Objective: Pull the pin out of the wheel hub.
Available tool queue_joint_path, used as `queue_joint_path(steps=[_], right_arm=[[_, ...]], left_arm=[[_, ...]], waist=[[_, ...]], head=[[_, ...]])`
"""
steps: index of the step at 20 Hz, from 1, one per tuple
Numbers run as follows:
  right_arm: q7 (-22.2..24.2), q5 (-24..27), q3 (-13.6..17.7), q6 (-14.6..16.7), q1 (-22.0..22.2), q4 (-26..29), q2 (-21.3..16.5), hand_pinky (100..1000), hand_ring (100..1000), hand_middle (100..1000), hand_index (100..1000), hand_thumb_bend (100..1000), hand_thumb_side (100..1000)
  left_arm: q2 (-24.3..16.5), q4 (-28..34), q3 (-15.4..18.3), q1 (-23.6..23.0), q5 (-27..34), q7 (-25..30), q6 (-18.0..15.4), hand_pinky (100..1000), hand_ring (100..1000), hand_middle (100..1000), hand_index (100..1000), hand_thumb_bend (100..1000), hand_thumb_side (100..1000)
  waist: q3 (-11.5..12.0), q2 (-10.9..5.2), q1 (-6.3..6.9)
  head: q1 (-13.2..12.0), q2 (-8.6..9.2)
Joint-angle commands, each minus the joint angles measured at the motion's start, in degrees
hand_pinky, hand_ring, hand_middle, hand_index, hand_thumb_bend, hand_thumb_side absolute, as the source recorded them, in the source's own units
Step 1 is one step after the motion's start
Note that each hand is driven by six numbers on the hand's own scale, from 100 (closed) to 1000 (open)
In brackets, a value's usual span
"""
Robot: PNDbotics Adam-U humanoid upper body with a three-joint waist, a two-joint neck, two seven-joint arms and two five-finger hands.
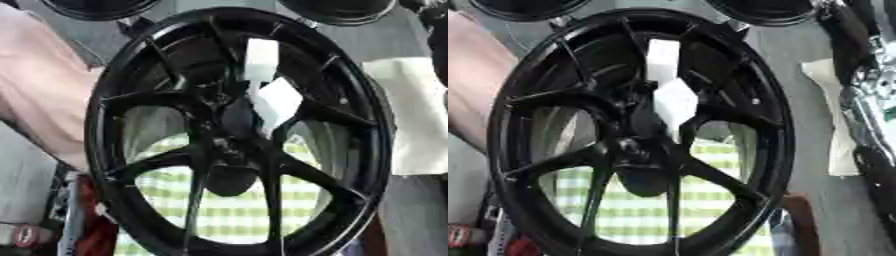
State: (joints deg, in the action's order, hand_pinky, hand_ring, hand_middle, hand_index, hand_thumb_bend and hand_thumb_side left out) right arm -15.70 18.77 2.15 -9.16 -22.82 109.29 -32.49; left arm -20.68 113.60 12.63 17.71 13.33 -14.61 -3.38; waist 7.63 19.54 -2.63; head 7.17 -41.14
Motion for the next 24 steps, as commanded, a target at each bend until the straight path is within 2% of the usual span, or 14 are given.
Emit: queue_joint_path(steps=[1, 5, 6, 7, 9, 14, 17, 21, 24], right_arm=[[0.0, 0.1, 0.7, 0.2, -0.6, 0.7, -1.2, 906, 816, 672, 723, 209, 464], [0.4, -0.6, 0.5, 0.1, -1.2, 1.0, -2.0, 905, 818, 676, 727, 264, 409], [0.9, -1.1, 0.3, 0.1, -1.5, 1.2, -2.7, 905, 818, 677, 729, 323, 430], [1.5, -1.7, 0.1, 0.0, -1.9, 1.4, -3.5, 904, 819, 680, 730, 284, 380], [3.5, -3.4, -0.6, -0.1, -3.0, 2.1, -5.9, 902, 819, 685, 734, 287, 365], [12.1, -9.8, -2.8, -0.4, -6.3, 4.6, -14.1, 897, 821, 697, 743, 260, 358], [17.3, -12.5, -3.9, 0.5, -8.8, 5.2, -18.7, 892, 817, 697, 742, 237, 366], [24.5, -15.6, -5.7, 3.1, -11.8, 5.3, -24.0, 886, 813, 698, 741, 216, 372], [30.9, -18.7, -7.6, 7.3, -13.4, 5.3, -27.2, 879, 808, 698, 740, 209, 359]], left_arm=[[-1.1, 1.0, 0.8, 0.5, 0.1, 0.0, 0.0, 836, 657, 637, 830, 100, 767], [-1.2, 1.0, 0.8, 0.3, 0.1, 0.0, 0.0, 836, 658, 637, 831, 100, 767], [-1.2, 1.0, 0.8, 0.3, 0.1, 0.0, -0.1, 836, 658, 637, 831, 100, 770], [-1.3, 1.0, 0.8, 0.2, 0.1, 0.0, -0.1, 836, 658, 637, 831, 100, 767], [-1.5, 1.0, 0.8, 0.0, 0.0, 0.0, -0.1, 836, 658, 637, 831, 100, 767], [-1.9, 1.0, 0.7, -0.5, 0.0, 0.1, -0.1, 836, 658, 637, 831, 100, 766], [-2.1, 1.0, 0.5, -0.8, -0.1, 0.2, 0.0, 836, 658, 637, 831, 100, 766], [-2.5, 1.0, 0.4, -1.0, -0.2, 0.3, 0.1, 836, 659, 637, 831, 100, 767], [-2.8, 1.0, 0.3, -1.1, -0.2, 0.4, 0.1, 836, 659, 637, 831, 100, 766]], waist=[[0.1, -1.39, 0.23], [0.1, -1.42, 0.41], [0.1, -1.47, 0.44], [0.0, -1.54, 0.47], [-0.1, -1.74, 0.49], [-0.2, -2.33, 0.33], [-0.4, -2.69, 0.11], [-0.4, -3.09, -0.26], [-0.3, -3.29, -0.57]], head=[[0.0, 0.59], [0.1, 0.53], [0.0, 0.47], [0.0, 0.4], [-0.1, 0.22], [-0.5, -0.25], [-0.6, -0.49], [-0.7, -0.59], [-0.9, -0.68]])
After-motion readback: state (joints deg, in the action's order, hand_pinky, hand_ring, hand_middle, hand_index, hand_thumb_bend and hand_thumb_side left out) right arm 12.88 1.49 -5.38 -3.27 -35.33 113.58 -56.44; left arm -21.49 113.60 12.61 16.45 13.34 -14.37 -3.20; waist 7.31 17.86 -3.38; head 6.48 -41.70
